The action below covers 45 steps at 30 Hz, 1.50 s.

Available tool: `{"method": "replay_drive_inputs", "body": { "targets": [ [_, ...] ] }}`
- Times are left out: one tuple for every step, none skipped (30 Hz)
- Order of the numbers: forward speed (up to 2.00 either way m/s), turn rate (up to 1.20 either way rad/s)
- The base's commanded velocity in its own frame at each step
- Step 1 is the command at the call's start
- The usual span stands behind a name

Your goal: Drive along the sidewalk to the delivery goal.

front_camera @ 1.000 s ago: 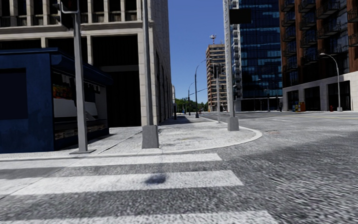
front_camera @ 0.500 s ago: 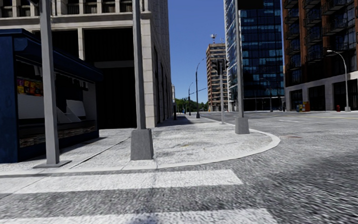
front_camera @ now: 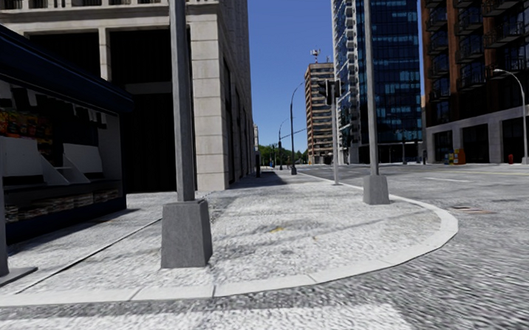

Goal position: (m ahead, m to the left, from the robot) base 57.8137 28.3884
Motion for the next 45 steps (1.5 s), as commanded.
{"method": "replay_drive_inputs", "body": {
  "targets": [
    [2.00, 0.00],
    [2.00, 0.00],
    [2.00, 0.00],
    [2.00, 0.00],
    [1.88, 0.00],
    [1.72, 0.00],
    [1.63, 0.00],
    [1.55, 0.00],
    [1.55, 0.00],
    [1.52, 0.00],
    [1.51, 0.00],
    [1.50, 0.00],
    [1.50, 0.00],
    [1.50, 0.00],
    [1.50, 0.00],
    [1.45, 0.00],
    [1.32, 0.00],
    [1.32, 0.00],
    [1.28, 0.00],
    [1.27, 0.00],
    [1.27, 0.00],
    [1.26, 0.00],
    [1.26, 0.00],
    [1.26, 0.00],
    [1.26, 0.00],
    [1.26, 0.00],
    [1.26, 0.00],
    [1.26, 0.00],
    [1.26, 0.00],
    [1.26, 0.00],
    [1.26, 0.00],
    [1.26, 0.00],
    [1.26, 0.00],
    [1.26, 0.00],
    [1.26, 0.00],
    [1.26, 0.00],
    [1.26, 0.00],
    [1.26, 0.00],
    [1.26, 0.00],
    [1.26, 0.00],
    [1.26, 0.00],
    [1.26, 0.00],
    [1.26, 0.00],
    [1.27, 0.00],
    [1.27, 0.00]
  ]
}}
